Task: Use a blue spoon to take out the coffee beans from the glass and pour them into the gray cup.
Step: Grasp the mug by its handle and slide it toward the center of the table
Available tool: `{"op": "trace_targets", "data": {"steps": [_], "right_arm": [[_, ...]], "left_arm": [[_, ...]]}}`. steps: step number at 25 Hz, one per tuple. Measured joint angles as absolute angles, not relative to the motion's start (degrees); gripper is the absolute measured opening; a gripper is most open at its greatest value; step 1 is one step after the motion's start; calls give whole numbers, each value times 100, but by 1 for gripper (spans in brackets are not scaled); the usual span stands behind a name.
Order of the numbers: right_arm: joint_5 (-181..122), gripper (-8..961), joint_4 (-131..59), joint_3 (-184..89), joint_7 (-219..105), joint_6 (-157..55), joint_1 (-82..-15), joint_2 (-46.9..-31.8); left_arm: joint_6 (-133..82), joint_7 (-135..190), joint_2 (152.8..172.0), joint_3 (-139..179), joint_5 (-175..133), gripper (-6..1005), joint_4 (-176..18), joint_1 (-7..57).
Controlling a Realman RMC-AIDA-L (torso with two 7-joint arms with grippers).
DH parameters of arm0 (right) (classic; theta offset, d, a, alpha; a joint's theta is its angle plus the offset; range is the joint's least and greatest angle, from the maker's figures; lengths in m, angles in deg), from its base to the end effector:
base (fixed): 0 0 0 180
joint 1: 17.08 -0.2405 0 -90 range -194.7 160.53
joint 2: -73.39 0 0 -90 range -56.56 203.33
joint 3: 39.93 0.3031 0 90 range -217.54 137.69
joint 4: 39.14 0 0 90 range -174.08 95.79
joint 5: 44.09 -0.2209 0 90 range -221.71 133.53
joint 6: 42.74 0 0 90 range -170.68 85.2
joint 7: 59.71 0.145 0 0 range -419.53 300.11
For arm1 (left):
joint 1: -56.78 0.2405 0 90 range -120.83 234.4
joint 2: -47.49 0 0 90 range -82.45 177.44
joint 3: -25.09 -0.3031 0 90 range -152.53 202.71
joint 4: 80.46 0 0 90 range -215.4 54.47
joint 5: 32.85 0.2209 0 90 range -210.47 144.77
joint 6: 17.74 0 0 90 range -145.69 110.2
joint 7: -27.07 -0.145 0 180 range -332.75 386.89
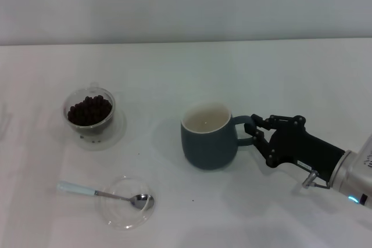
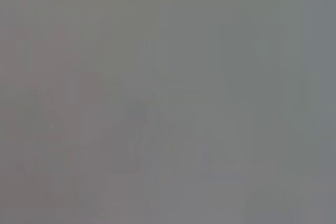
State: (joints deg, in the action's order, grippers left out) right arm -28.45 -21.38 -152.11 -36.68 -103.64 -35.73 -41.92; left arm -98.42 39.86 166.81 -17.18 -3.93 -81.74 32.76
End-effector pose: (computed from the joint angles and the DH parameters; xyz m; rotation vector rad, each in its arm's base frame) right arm 0.3647 0.3099 -0.0904 -2.2681 0.3615 0.6000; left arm -0.4034 0.3240 0.0077 -1.3357 -0.4959 -0.7500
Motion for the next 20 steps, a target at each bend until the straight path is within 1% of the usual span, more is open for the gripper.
{"op": "trace_targets", "data": {"steps": [15,20], "right_arm": [[-2853,175,-1945,-15633,-3687,-10351,-3609,-4202],[-2876,177,-1978,-15557,-3731,-10347,-3599,-4184]], "left_arm": [[-9843,4004,16685,-1718,-394,891,-8186,3346],[-9843,4007,16685,-1718,-394,891,-8196,3371]]}}
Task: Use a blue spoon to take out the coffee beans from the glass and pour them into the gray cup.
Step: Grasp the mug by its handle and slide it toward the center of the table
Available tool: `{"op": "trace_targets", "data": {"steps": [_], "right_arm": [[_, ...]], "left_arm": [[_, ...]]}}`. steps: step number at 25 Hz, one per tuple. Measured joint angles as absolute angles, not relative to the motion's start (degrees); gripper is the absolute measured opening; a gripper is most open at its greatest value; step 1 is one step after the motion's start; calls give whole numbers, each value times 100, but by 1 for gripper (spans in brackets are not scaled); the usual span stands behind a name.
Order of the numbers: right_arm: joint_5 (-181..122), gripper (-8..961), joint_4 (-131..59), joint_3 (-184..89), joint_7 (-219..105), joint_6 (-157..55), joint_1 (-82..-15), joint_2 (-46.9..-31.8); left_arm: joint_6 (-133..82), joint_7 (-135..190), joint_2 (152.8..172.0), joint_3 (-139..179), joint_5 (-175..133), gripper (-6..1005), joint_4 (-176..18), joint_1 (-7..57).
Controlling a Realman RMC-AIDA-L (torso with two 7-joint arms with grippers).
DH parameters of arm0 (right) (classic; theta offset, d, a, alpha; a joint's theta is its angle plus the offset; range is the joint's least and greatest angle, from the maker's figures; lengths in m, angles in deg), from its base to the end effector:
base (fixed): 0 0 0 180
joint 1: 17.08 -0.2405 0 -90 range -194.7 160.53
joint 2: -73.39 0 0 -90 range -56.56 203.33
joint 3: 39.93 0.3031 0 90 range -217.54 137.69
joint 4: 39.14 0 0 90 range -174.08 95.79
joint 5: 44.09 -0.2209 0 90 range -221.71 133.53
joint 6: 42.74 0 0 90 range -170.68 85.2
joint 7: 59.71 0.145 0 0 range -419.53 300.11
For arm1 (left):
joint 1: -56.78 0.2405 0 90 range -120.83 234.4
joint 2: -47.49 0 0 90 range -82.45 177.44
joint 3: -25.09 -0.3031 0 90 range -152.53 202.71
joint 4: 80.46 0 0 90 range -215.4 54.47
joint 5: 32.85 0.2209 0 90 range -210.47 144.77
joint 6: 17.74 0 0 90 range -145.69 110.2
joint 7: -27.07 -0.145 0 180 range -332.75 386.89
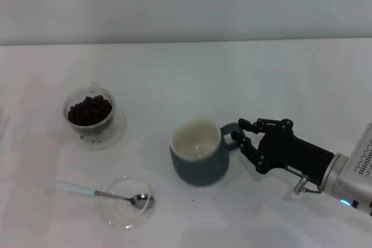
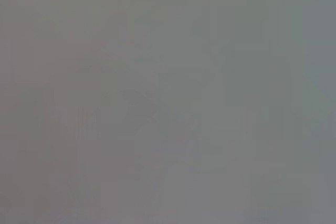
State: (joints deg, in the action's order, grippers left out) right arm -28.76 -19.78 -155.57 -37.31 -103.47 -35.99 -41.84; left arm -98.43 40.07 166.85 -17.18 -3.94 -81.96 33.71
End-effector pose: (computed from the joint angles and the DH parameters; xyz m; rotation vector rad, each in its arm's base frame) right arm 0.3541 0.3079 -0.0990 -2.3230 0.3077 0.6128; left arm -0.4088 0.3166 0.0066 -1.3300 -0.5136 -0.7391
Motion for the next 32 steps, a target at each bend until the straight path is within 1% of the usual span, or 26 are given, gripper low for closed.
{"op": "trace_targets", "data": {"steps": [4,9,15,20,32], "right_arm": [[-2851,178,-1987,-15571,-3930,-10346,-3605,-4183],[-2881,241,-2044,-15501,-4129,-10346,-3565,-4184],[-2907,421,-2124,-15428,-4132,-10337,-3562,-4175],[-2907,603,-2199,-15426,-4134,-10337,-3533,-4158],[-2857,603,-2265,-15304,-4135,-10483,-3430,-4148]], "left_arm": [[-9843,4007,16685,-1718,-393,891,-8196,3379],[-9871,4009,16685,-1719,-393,891,-8196,3384],[-9887,4009,16685,-1718,-393,891,-8196,3421],[-9892,4008,16685,-1718,-393,891,-8196,3433],[-9899,4007,16685,-1718,-393,890,-8183,3431]]}}
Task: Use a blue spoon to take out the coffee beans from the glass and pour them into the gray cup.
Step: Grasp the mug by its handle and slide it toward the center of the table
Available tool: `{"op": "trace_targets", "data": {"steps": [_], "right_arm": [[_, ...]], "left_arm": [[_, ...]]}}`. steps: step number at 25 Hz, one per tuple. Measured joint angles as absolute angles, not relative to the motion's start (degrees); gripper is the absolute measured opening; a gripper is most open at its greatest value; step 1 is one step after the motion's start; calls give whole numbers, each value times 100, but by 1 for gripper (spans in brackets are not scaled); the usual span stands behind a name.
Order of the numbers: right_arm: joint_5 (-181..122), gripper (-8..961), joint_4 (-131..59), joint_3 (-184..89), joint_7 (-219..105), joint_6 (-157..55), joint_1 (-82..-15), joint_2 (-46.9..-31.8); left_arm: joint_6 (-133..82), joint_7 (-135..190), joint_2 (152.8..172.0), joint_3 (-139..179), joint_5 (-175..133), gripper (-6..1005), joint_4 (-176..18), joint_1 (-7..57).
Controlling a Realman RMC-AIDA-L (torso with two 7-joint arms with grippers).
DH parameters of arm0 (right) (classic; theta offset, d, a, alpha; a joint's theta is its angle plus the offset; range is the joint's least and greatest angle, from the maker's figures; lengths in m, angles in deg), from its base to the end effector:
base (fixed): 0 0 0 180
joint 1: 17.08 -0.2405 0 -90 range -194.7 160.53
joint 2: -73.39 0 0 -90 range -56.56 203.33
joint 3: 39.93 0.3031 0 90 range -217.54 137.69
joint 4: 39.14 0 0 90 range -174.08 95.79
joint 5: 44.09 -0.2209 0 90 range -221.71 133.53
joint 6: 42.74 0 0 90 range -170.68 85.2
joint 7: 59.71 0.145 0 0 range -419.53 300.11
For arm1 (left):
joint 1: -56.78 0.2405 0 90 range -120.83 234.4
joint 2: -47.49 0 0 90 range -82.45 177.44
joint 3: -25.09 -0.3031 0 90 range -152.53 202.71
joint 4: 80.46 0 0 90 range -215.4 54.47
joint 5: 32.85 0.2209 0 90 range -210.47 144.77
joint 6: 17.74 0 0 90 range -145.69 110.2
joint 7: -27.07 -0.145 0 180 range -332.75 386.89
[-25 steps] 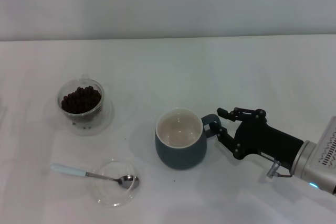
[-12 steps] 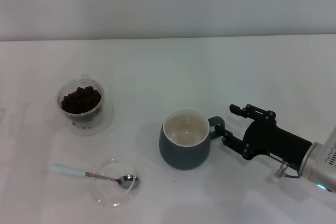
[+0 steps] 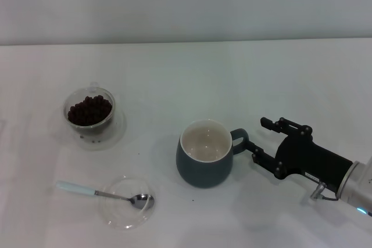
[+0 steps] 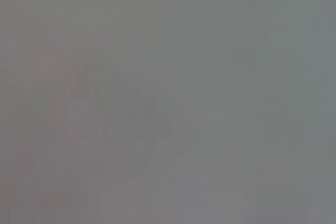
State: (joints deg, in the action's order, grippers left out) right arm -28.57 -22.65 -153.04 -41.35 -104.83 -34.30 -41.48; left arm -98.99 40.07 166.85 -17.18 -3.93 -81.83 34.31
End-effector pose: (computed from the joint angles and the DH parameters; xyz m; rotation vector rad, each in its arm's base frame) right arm 0.3774 0.2958 -0.0886 -2.2810 0.2934 0.5372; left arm -0.4108 0.3124 0.0078 -1.3242 -0.5095 -0.7377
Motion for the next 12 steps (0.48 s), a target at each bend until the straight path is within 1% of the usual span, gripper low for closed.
{"op": "trace_targets", "data": {"steps": [3,9,12], "right_arm": [[-2853,602,-2272,-15305,-4135,-10651,-3382,-4143],[-2845,602,-2288,-15330,-4135,-10902,-3307,-4069],[-2832,602,-2329,-15348,-4128,-10919,-3292,-4054]], "left_arm": [[-9899,4007,16685,-1718,-393,890,-8193,3417],[-9897,4007,16685,-1718,-393,890,-8196,3413],[-9895,4008,16685,-1718,-393,890,-8195,3423]]}}
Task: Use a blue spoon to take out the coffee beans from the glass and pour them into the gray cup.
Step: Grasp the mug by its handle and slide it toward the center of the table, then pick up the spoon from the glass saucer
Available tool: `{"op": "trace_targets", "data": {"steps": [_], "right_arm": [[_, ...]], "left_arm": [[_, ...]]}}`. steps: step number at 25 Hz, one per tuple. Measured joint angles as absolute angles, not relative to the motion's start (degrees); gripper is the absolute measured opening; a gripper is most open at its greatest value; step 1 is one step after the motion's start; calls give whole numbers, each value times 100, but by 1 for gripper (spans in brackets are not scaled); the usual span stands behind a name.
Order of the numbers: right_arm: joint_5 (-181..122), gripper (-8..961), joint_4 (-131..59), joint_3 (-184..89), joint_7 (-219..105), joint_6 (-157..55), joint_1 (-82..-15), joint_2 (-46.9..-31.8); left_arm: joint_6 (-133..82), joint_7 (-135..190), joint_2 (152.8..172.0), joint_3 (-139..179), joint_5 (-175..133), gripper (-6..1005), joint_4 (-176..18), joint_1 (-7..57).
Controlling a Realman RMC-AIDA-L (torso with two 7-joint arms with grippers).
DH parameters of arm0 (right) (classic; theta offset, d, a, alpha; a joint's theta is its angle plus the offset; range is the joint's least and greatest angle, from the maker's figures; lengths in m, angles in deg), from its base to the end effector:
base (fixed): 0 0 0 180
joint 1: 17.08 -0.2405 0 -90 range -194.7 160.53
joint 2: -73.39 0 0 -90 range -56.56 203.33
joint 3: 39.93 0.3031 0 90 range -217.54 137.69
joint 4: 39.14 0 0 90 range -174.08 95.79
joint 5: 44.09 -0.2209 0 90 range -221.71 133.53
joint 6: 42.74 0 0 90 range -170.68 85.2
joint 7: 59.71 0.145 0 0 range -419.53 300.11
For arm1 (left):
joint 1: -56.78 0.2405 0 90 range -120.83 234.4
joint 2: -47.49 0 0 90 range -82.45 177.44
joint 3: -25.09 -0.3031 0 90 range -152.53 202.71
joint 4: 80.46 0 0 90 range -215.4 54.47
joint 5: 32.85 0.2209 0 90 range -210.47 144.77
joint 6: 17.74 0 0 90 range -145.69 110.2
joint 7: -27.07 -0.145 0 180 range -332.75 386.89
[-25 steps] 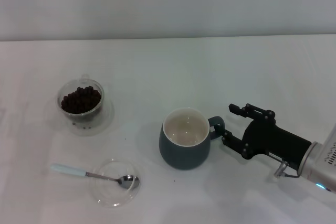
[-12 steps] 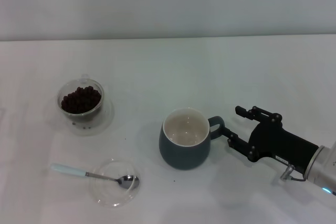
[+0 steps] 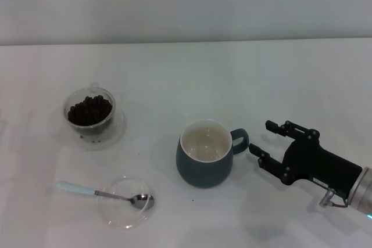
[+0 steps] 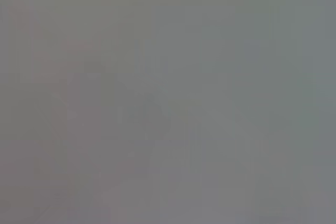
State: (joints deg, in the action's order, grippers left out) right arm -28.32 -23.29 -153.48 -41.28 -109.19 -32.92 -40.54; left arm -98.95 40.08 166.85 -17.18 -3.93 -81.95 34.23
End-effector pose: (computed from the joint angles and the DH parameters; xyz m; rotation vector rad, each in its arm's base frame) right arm 0.3818 0.2831 -0.0801 -2.2855 0.2762 0.5817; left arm -0.4106 0.3127 0.0073 -1.3251 -0.5115 -0.7381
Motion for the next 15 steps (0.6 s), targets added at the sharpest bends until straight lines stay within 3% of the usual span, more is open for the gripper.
{"op": "trace_targets", "data": {"steps": [15], "right_arm": [[-2755,601,-3077,-15351,-3857,-11989,-3291,-3979]], "left_arm": [[-9873,4016,16694,-1718,-393,891,-8205,3425]]}}
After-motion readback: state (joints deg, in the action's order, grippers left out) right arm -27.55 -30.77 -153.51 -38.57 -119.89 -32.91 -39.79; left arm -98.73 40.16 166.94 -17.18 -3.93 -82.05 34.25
